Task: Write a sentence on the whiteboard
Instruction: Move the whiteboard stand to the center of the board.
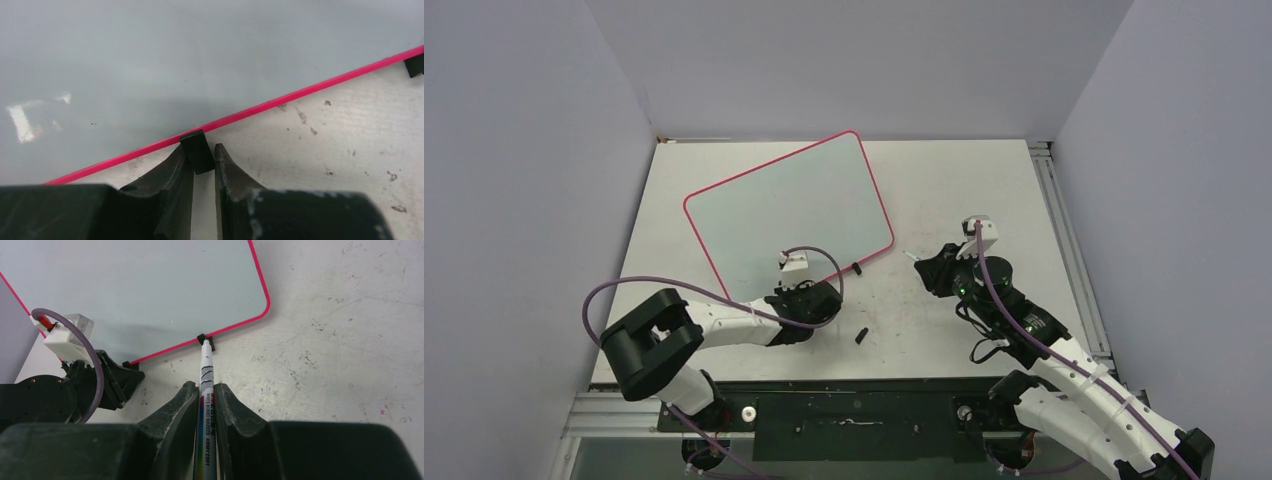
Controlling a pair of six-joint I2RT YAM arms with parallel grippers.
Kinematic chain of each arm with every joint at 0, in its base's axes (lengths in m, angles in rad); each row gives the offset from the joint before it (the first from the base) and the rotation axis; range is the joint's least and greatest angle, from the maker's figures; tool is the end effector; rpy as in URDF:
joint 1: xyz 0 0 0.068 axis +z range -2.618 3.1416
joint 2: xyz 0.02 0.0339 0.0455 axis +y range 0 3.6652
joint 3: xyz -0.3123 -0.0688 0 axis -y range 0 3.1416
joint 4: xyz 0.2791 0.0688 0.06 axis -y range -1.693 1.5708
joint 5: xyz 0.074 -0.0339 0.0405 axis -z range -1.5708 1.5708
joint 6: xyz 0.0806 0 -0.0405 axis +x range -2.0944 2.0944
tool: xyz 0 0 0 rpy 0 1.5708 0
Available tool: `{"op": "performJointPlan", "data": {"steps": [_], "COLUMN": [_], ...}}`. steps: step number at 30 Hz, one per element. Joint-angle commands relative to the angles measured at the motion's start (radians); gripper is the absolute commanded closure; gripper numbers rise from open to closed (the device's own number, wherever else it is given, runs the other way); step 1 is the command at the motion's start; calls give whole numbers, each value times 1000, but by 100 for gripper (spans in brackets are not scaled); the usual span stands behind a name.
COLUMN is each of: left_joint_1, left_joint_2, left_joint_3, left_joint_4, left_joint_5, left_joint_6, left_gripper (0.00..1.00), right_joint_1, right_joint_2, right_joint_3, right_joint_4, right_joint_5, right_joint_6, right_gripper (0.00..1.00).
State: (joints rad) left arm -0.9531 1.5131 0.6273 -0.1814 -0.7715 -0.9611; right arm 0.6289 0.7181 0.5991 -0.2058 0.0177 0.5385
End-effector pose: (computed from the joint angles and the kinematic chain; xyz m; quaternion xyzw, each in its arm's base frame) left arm 0.2130 -0.2027 0.1317 -0.0973 0.8969 0.0211 0.4308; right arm 0.1752 0.1257 0.2961 -0.0315 0.8115 0.3156 0.4908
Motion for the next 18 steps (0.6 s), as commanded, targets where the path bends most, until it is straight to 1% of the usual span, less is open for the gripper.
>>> {"op": "performJointPlan", "data": {"steps": [1, 10, 18], "left_joint_1": [-73, -180, -246], "left_joint_2": [2, 89, 147], "left_joint_3": [4, 62, 144], "left_joint_4": [31, 50, 21], "left_joint_5": [20, 29, 29], "left_joint_6": [-10, -49, -68], "left_gripper": [100, 100, 100], "right_joint_1": [-4, -5, -3], "right_joint_2": [-9, -30, -44], "right_joint_3": [11, 21, 27], "right_joint_4": [33, 5, -10], "right_joint_5": [11, 36, 45], "right_joint_6": [-1, 3, 7], "right_gripper": [95, 95, 95]}}
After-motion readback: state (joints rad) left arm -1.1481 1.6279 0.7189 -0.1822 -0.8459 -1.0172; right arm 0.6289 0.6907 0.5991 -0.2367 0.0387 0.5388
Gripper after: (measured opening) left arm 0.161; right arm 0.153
